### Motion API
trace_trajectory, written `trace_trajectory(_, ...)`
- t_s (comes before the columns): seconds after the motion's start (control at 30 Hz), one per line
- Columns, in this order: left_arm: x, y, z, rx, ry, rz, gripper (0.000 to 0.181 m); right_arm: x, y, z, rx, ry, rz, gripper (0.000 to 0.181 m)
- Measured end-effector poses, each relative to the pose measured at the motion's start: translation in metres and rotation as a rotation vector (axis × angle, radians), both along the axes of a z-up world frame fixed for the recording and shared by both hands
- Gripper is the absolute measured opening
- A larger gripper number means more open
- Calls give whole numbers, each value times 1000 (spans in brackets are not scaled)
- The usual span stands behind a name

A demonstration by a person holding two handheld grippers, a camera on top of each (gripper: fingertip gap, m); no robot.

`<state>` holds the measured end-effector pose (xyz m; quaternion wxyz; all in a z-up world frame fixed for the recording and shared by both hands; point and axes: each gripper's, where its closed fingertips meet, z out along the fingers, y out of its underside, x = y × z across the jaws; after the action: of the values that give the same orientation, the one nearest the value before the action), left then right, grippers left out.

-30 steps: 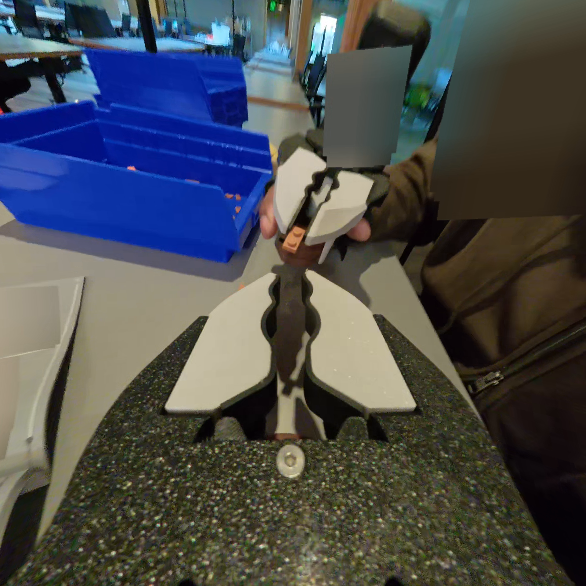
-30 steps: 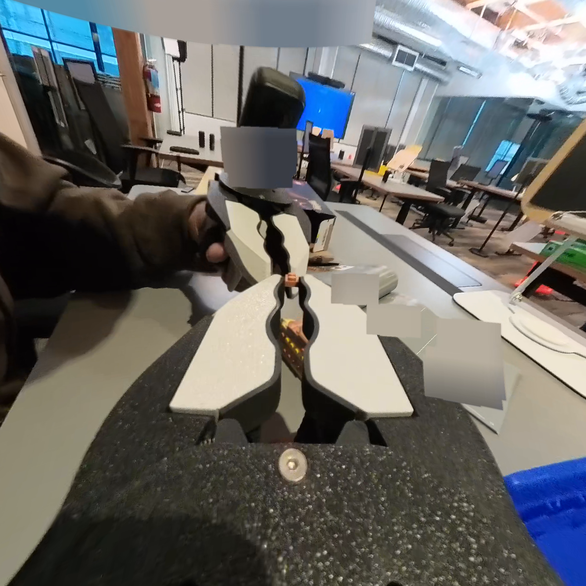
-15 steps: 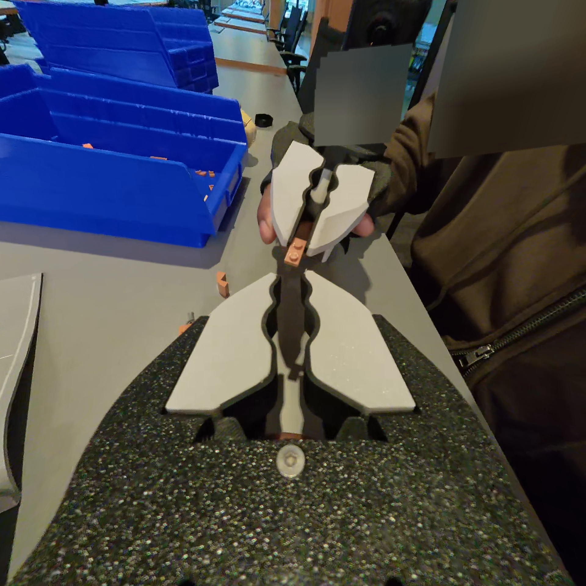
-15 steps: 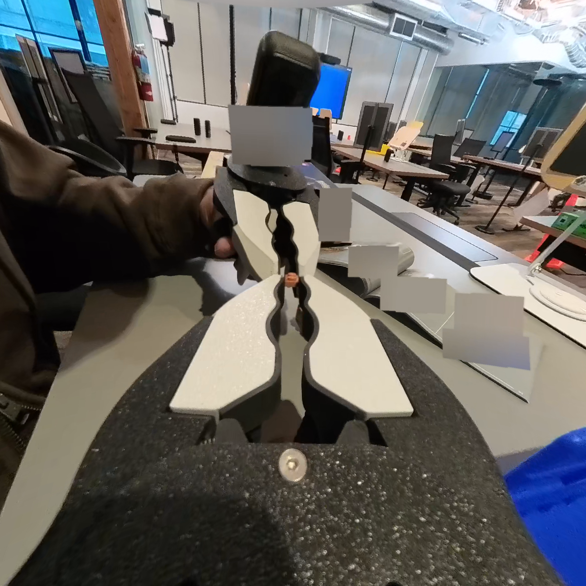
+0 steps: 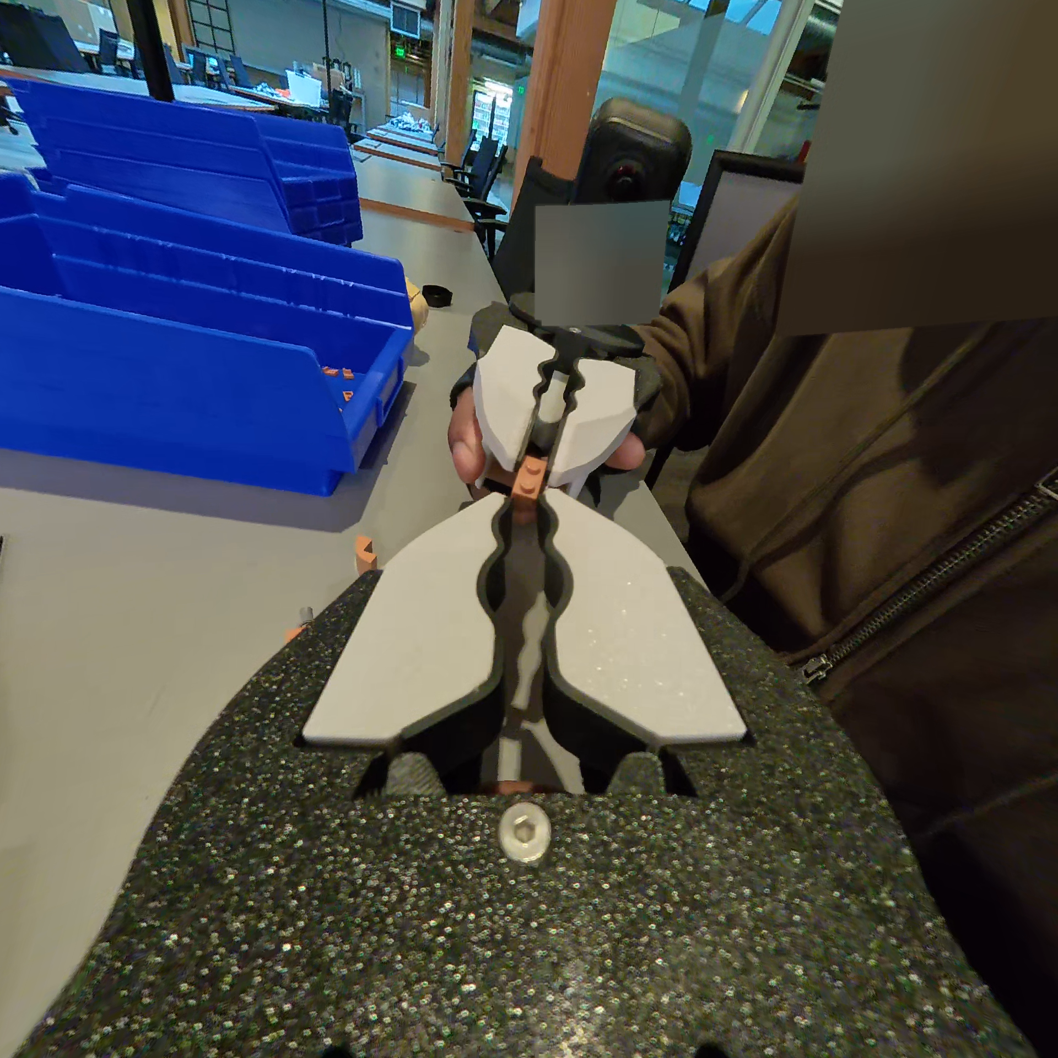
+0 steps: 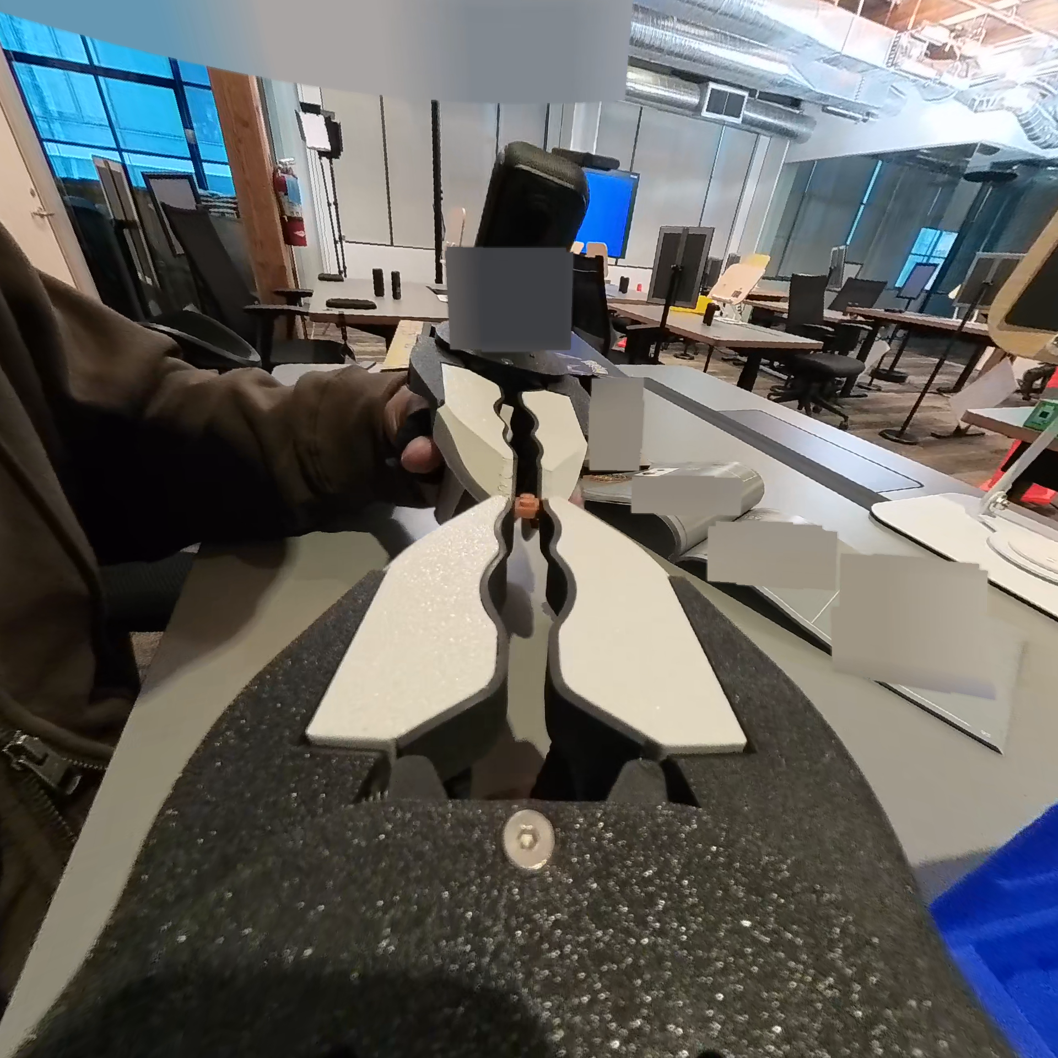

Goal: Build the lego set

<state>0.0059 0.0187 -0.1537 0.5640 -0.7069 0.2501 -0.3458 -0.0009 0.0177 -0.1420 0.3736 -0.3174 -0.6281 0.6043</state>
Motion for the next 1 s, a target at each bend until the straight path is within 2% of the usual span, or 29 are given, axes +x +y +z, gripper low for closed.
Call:
trace_trajectory(0.43,2,-3,5,34,-54,-39,7,2,-3,1,3,24,29,8)
trace_trajectory(0.5,3,-4,8,39,-82,-56,0,0,-2,-2,30,19,17,8)
trace_trajectory(0.63,3,-3,9,22,-118,-58,0,-1,0,-4,52,14,2,8)
trace_trajectory(0.87,3,-2,0,-27,-93,-60,0,0,2,-10,103,-2,-6,8)
trace_trajectory(1.0,2,-2,-14,-75,11,-35,7,3,1,-19,148,-46,5,8)
